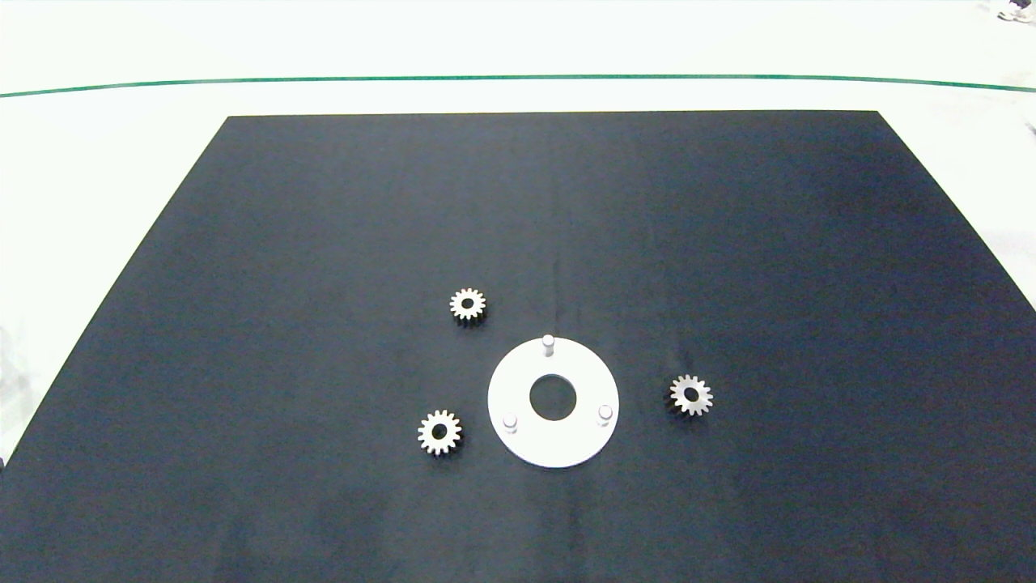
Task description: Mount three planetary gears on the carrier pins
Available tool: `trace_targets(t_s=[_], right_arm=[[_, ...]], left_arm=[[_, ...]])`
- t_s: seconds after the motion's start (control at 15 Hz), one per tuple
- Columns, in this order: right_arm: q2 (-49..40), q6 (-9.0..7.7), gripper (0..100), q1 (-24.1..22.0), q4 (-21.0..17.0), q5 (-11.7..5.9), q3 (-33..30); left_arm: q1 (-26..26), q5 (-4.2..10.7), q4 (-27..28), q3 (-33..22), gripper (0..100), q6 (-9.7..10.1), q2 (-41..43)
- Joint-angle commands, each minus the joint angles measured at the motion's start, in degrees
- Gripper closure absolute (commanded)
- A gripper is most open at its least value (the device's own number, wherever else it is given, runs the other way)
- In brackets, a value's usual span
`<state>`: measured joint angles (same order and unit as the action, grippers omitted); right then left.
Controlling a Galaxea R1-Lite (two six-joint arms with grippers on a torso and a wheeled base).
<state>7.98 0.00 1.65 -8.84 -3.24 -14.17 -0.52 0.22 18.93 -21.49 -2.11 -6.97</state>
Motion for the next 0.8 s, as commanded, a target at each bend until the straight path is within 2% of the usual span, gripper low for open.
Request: trace_targets(t_s=[0.07,0.13,0.2,0.27,0.33,0.4,0.47,0.53,0.67,0.8], right_arm=[[19.09,-0.88,0,6.53,-6.19,0.08,-19.58],[23.57,-1.23,0,8.73,-7.77,0.08,-23.28],[27.52,-1.41,0,10.66,-9.36,0.08,-26.09],[32.01,-1.49,0,13.12,-10.59,-0.01,-29.16],[36.22,-2.81,0,14.79,-10.85,-0.1,-30.92],[40.18,-5.98,0,15.41,-10.85,-0.01,-32.5],[44.31,-9.67,0,15.84,-10.76,0.25,-33.82],[48.18,-11.78,0,17.34,-10.5,0.96,-35.32],[57.14,-12.39,0,22.52,-10.59,1.05,-39.89],[66.72,-13.1,0,24.81,-10.5,1.13,-45.25]], left_arm=[[0.79,1.01,12.97,-30.28,0,-4.13,-33.9],[1.4,1.8,13.06,-36.69,0,-5.27,-41.19],[1.58,1.89,14.03,-41.88,0,-5.19,-46.73],[1.75,1.89,17.63,-46.89,0,-5.19,-51.56],[1.93,1.89,23.08,-50.93,0,-5.01,-55.17],[3.16,1.89,28.44,-54.27,0,-4.75,-57.89],[4.74,1.89,31.25,-55.59,0,-4.75,-59.82],[5.18,2.07,30.55,-56.2,0,-4.75,-61.41],[5.27,2.15,29.14,-55.85,0,-5.01,-61.58],[5.18,2.15,29.23,-55.68,0,-5.27,-59.47]])
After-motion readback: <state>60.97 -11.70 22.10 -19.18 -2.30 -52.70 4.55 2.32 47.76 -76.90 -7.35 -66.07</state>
